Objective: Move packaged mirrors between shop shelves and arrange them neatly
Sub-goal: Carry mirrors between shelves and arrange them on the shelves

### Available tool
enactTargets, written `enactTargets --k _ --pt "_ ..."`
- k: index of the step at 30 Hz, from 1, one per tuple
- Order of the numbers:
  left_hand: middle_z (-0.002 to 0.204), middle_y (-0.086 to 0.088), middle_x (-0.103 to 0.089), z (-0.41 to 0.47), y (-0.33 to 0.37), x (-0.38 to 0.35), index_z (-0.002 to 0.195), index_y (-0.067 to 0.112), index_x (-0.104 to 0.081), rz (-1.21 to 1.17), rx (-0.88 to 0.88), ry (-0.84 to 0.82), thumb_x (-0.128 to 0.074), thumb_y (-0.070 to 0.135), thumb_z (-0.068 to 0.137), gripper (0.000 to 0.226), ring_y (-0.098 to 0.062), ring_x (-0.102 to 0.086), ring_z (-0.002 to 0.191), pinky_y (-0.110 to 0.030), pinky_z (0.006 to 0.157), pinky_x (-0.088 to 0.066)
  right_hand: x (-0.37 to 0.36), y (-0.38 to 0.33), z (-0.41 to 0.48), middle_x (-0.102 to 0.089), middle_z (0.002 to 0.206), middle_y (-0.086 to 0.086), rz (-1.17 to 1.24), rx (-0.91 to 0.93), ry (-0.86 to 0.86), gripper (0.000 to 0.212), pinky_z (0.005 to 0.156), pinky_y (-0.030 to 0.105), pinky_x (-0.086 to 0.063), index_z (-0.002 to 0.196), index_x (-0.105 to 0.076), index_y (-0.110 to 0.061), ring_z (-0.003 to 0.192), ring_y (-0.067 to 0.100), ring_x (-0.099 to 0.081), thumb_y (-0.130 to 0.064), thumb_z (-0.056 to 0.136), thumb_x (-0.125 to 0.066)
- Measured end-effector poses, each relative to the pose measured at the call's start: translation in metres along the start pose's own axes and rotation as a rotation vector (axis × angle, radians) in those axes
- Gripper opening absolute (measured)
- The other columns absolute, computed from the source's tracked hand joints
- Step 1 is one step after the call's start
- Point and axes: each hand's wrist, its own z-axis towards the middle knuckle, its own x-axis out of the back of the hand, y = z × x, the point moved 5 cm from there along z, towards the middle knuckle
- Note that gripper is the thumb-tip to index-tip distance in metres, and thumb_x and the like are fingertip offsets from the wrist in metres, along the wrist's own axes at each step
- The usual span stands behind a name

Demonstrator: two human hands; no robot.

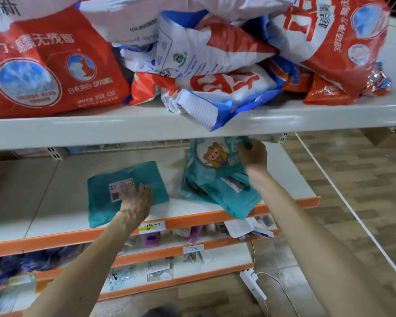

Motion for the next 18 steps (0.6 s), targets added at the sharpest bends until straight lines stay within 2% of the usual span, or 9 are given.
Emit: enactTargets --k 2,4,7,10,12,14,16,18 --pt "0.125 -0.006 -0.049 -0.001 -0.001 0.0 0.132 0.007 -0.036 -0.02 0.026 -0.023 -0.049 0.005 0.09 0.044 -0.025 -0.054 0.107 -0.035 0.074 -0.051 -0.011 0.037 -0.007 -0.063 0.079 0.009 0.207 -0.248 -0.095 0.02 0.056 0.028 -0.043 0.077 -0.059 -0.012 0.071 0.028 -0.059 -0.018 0.095 -0.053" --pt "0.121 -0.005 -0.053 0.001 -0.002 0.001 0.129 0.006 -0.039 -0.045 0.018 -0.024 -0.048 0.002 0.089 0.041 -0.025 -0.058 0.101 -0.034 0.069 -0.052 -0.02 0.072 -0.017 -0.067 0.088 0.014 0.218 -0.346 -0.145 0.014 0.053 0.025 -0.045 0.088 -0.064 -0.009 0.071 0.024 -0.063 -0.017 0.095 -0.056" --pt "0.106 -0.004 -0.063 -0.004 -0.005 0.008 0.115 0.007 -0.047 0.013 0.003 0.026 -0.048 0.003 0.09 0.025 -0.023 -0.066 0.085 -0.029 0.055 -0.047 -0.028 0.107 -0.02 -0.067 0.095 0.01 0.167 -0.338 -0.157 0.008 0.057 0.025 -0.045 0.096 -0.064 -0.008 0.077 0.02 -0.063 -0.011 0.094 -0.057" --pt "0.088 0.0 -0.067 -0.015 -0.003 0.014 0.102 0.012 -0.053 0.09 0.026 0.075 -0.052 0.014 0.093 0.01 -0.018 -0.067 0.07 -0.025 0.04 -0.026 -0.036 0.122 -0.011 -0.07 0.098 0.01 0.086 -0.293 -0.157 0.008 0.071 0.032 -0.052 0.094 -0.065 -0.01 0.083 0.024 -0.065 -0.016 0.09 -0.065" --pt "0.086 0.001 -0.066 -0.016 0.002 0.012 0.103 0.013 -0.054 0.138 0.011 0.086 -0.049 0.017 0.095 0.01 -0.015 -0.066 0.068 -0.026 0.04 -0.019 -0.039 0.124 -0.004 -0.07 0.095 0.009 -0.031 -0.239 -0.131 0.016 0.063 0.03 -0.048 0.097 -0.066 -0.009 0.077 0.021 -0.064 -0.023 0.089 -0.066" --pt "0.07 -0.002 -0.064 -0.013 0.002 0.014 0.09 0.01 -0.058 0.099 0.003 0.14 -0.066 0.012 0.083 0.01 -0.018 -0.062 0.052 -0.02 0.04 -0.016 -0.042 0.123 -0.002 -0.068 0.091 0.007 -0.11 -0.199 -0.127 0.016 0.055 0.028 -0.042 0.096 -0.066 -0.01 0.07 0.016 -0.06 -0.024 0.089 -0.065" --pt "0.049 -0.006 -0.053 -0.006 -0.005 0.031 0.072 0.009 -0.056 -0.026 0.035 0.277 -0.081 0.006 0.062 0.027 -0.019 -0.053 0.038 -0.014 0.045 -0.022 -0.045 0.124 0.0 -0.066 0.089 0.006 -0.137 -0.197 -0.129 0.015 0.057 0.028 -0.041 0.096 -0.066 -0.011 0.07 0.017 -0.059 -0.023 0.089 -0.064" --pt "0.054 -0.009 -0.058 0.001 -0.008 0.057 0.081 0.012 -0.055 -0.153 0.116 0.293 -0.073 0.013 0.075 0.019 -0.026 -0.06 0.047 -0.026 0.047 -0.037 -0.044 0.123 0.0 -0.066 0.089 0.007 -0.145 -0.235 -0.137 0.015 0.061 0.029 -0.043 0.097 -0.066 -0.011 0.072 0.02 -0.059 -0.023 0.088 -0.064"
